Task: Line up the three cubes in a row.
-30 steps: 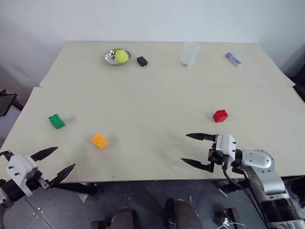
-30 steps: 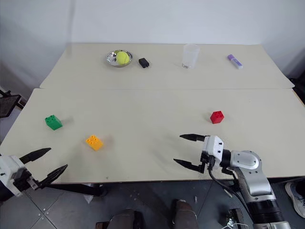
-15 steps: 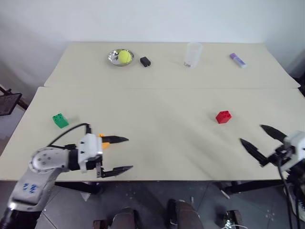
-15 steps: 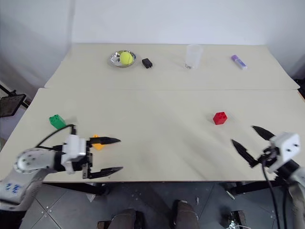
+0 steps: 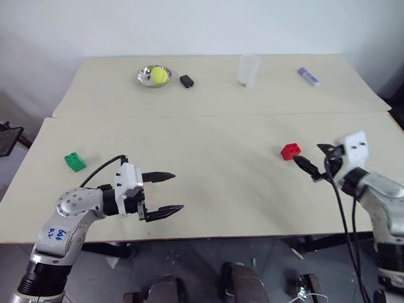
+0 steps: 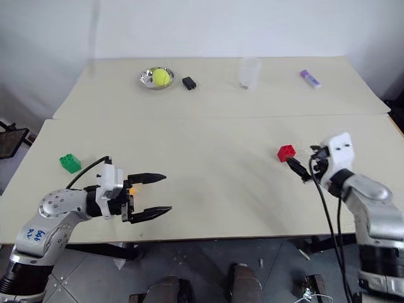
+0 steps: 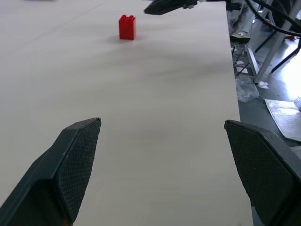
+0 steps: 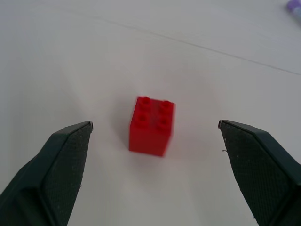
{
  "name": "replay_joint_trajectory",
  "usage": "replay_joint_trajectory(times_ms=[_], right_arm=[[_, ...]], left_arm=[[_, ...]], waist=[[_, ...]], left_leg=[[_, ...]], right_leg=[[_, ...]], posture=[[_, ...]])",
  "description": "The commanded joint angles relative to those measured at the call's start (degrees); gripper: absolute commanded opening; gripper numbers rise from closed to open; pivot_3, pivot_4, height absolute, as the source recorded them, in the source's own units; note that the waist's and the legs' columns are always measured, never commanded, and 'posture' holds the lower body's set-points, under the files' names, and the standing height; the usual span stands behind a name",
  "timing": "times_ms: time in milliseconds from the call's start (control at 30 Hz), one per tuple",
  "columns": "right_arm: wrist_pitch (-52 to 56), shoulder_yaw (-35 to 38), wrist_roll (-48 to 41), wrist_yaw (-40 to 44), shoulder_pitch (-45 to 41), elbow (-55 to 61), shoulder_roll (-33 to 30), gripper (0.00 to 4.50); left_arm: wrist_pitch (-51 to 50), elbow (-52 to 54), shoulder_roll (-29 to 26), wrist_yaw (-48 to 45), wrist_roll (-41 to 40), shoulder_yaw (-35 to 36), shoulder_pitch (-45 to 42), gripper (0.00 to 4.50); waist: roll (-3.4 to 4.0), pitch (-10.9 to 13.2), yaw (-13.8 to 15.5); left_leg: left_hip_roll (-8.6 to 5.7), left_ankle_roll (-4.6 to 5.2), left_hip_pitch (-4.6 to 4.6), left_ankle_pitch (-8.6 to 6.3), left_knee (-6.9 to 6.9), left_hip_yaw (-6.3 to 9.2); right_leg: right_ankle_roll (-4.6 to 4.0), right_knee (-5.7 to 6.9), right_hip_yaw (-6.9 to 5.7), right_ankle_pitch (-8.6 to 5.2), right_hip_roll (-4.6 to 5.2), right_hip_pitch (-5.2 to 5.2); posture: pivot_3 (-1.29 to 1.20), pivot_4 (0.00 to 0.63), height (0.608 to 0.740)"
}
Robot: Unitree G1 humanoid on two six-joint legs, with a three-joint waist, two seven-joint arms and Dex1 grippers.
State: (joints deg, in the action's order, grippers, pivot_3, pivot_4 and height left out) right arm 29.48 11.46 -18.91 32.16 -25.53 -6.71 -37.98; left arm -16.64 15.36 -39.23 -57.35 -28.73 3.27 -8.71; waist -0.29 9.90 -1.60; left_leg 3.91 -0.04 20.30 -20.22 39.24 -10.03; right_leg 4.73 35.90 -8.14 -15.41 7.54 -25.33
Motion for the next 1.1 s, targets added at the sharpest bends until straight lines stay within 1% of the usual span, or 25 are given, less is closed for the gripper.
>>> replay_joint_trajectory(times_ms=[33, 133, 200, 300, 433, 533, 600, 633, 700, 767, 800, 933, 1033, 1100], right_arm=[[0.5, -2.4, 4.3, -3.4, -5.0, -6.1, 0.6, 4.5], [-1.7, -3.3, 5.9, -4.5, -7.1, -9.9, 1.7, 4.5], [-1.2, -3.4, 5.8, -3.9, -7.5, -10.8, 2.4, 4.5], [-0.1, -3.5, 5.5, -3.2, -7.1, -10.5, 2.8, 3.94], [0.7, -3.0, 3.6, -1.1, -5.6, -6.7, 3.6, 2.59], [-1.2, -4.5, 0.9, 5.8, -5.6, -3.5, 3.7, 1.56], [-3.7, -7.8, 0.6, 13.7, -6.3, -2.6, 2.7, 1.51], [-6.7, -10.3, 1.3, 18.6, -6.9, -2.5, 2.0, 1.51], [-15.8, -17.7, 4.7, 30.8, -9.7, -4.8, 0.5, 1.51], [-24.0, -23.7, 9.2, 38.0, -13.7, -10.4, 0.5, 1.51], [-25.4, -25.1, 10.2, 39.3, -15.6, -13.2, 1.4, 1.51], [-35.8, -29.8, 13.5, 45.3, -23.3, -27.6, 8.3, 1.51], [-38.0, -29.9, 15.0, 45.6, -26.1, -34.7, 11.4, 1.51], [-39.3, -29.7, 15.3, 46.7, -27.3, -37.4, 12.5, 1.51]], left_arm=[[1.2, 0.4, 0.1, -0.4, 0.5, 0.1, -0.9, 4.47], [1.2, 0.5, 0.2, -0.1, 0.6, 0.2, -1.0, 4.47], [1.2, 0.8, 0.0, 0.0, 0.6, 0.5, -0.7, 4.47], [1.2, 1.2, -0.4, 0.1, 0.7, 1.2, -0.1, 4.5], [1.1, 1.5, -0.9, 0.6, 0.8, 2.2, 0.6, 4.5], [1.0, 1.7, -1.4, 0.9, 0.8, 3.2, 1.3, 4.5], [1.1, 1.6, -1.7, 0.8, 0.9, 3.7, 1.7, 4.5], [1.1, 1.4, -1.9, 0.7, 0.9, 3.9, 1.7, 4.5], [1.0, 1.4, -2.4, 0.6, 0.7, 4.4, 2.1, 4.5], [1.1, 1.4, -2.7, 0.4, 0.7, 4.8, 2.5, 4.5], [1.1, 1.5, -2.7, 0.4, 0.7, 4.8, 2.6, 4.5], [0.5, 2.8, -3.0, 1.0, 0.7, 5.6, 3.8, 4.5], [-0.2, 4.4, -3.3, 1.8, 0.4, 6.9, 5.2, 4.5], [-0.7, 5.7, -3.5, 2.4, 0.0, 8.1, 6.7, 4.5]], waist=[[0.0, 0.0, 0.1], [0.0, 0.0, 0.3], [0.0, 0.0, 0.1], [0.0, 0.0, 0.0], [0.0, 0.0, 0.0], [0.0, 0.0, -0.1], [0.0, 0.0, -0.2], [0.01, 0.0, -0.2], [0.01, 0.0, -0.2], [0.01, 0.0, -0.3], [0.01, 0.0, -0.3], [-0.01, 0.0, -0.3], [-0.01, 0.0, -0.3], [-0.01, 0.0, -0.2]], left_leg=[[-0.03, 0.05, 0.06, 0.03, 0.0, -0.02], [-0.05, 0.06, 0.17, 0.02, -0.02, 0.0], [-0.07, 0.07, 0.27, 0.01, -0.03, 0.0], [-0.06, 0.08, 0.3, 0.01, -0.04, 0.0], [-0.05, 0.07, 0.26, 0.01, -0.04, 0.0], [-0.04, 0.07, 0.26, 0.01, -0.04, 0.03], [-0.03, 0.07, 0.24, 0.01, -0.04, 0.01], [-0.02, 0.07, 0.23, 0.0, -0.04, 0.01], [-0.01, 0.07, 0.21, 0.0, -0.05, 0.01], [-0.01, 0.08, 0.18, -0.01, -0.05, -0.03], [-0.02, 0.08, 0.15, -0.01, -0.05, -0.06], [-0.02, 0.07, 0.14, 0.0, -0.04, -0.09], [-0.02, 0.07, 0.15, 0.0, -0.04, -0.07], [-0.03, 0.07, 0.15, 0.0, -0.03, -0.05]], right_leg=[[0.01, -0.01, 0.04, 0.01, 0.02, -0.04], [0.09, -0.03, 0.02, 0.05, 0.01, -0.06], [0.12, -0.11, 0.01, 0.07, 0.0, -0.11], [0.17, -0.15, 0.02, 0.09, -0.01, -0.14], [0.17, -0.13, 0.07, 0.09, -0.03, -0.14], [0.17, -0.13, 0.09, 0.09, -0.04, -0.14], [0.17, -0.14, 0.15, 0.09, -0.06, -0.16], [0.17, -0.13, 0.15, 0.09, -0.07, -0.16], [0.17, -0.14, 0.16, 0.09, -0.08, -0.16], [0.17, -0.14, 0.18, 0.09, -0.08, -0.16], [0.17, -0.13, 0.19, 0.09, -0.08, -0.15], [0.17, -0.09, 0.19, 0.09, -0.08, -0.16], [0.17, -0.06, 0.16, 0.09, -0.06, -0.16], [0.17, -0.06, 0.17, 0.09, -0.05, -0.15]], posture=[[0.0, 0.15, 0.74], [0.0, 0.15, 0.74], [0.0, 0.15, 0.74], [0.0, 0.15, 0.74], [0.0, 0.15, 0.74], [0.0, 0.15, 0.74], [0.0, 0.15, 0.74], [0.0, 0.15, 0.74], [0.0, 0.15, 0.74], [0.0, 0.15, 0.74], [0.0, 0.15, 0.74], [0.0, 0.15, 0.74], [0.0, 0.15, 0.74], [0.0, 0.15, 0.74]])
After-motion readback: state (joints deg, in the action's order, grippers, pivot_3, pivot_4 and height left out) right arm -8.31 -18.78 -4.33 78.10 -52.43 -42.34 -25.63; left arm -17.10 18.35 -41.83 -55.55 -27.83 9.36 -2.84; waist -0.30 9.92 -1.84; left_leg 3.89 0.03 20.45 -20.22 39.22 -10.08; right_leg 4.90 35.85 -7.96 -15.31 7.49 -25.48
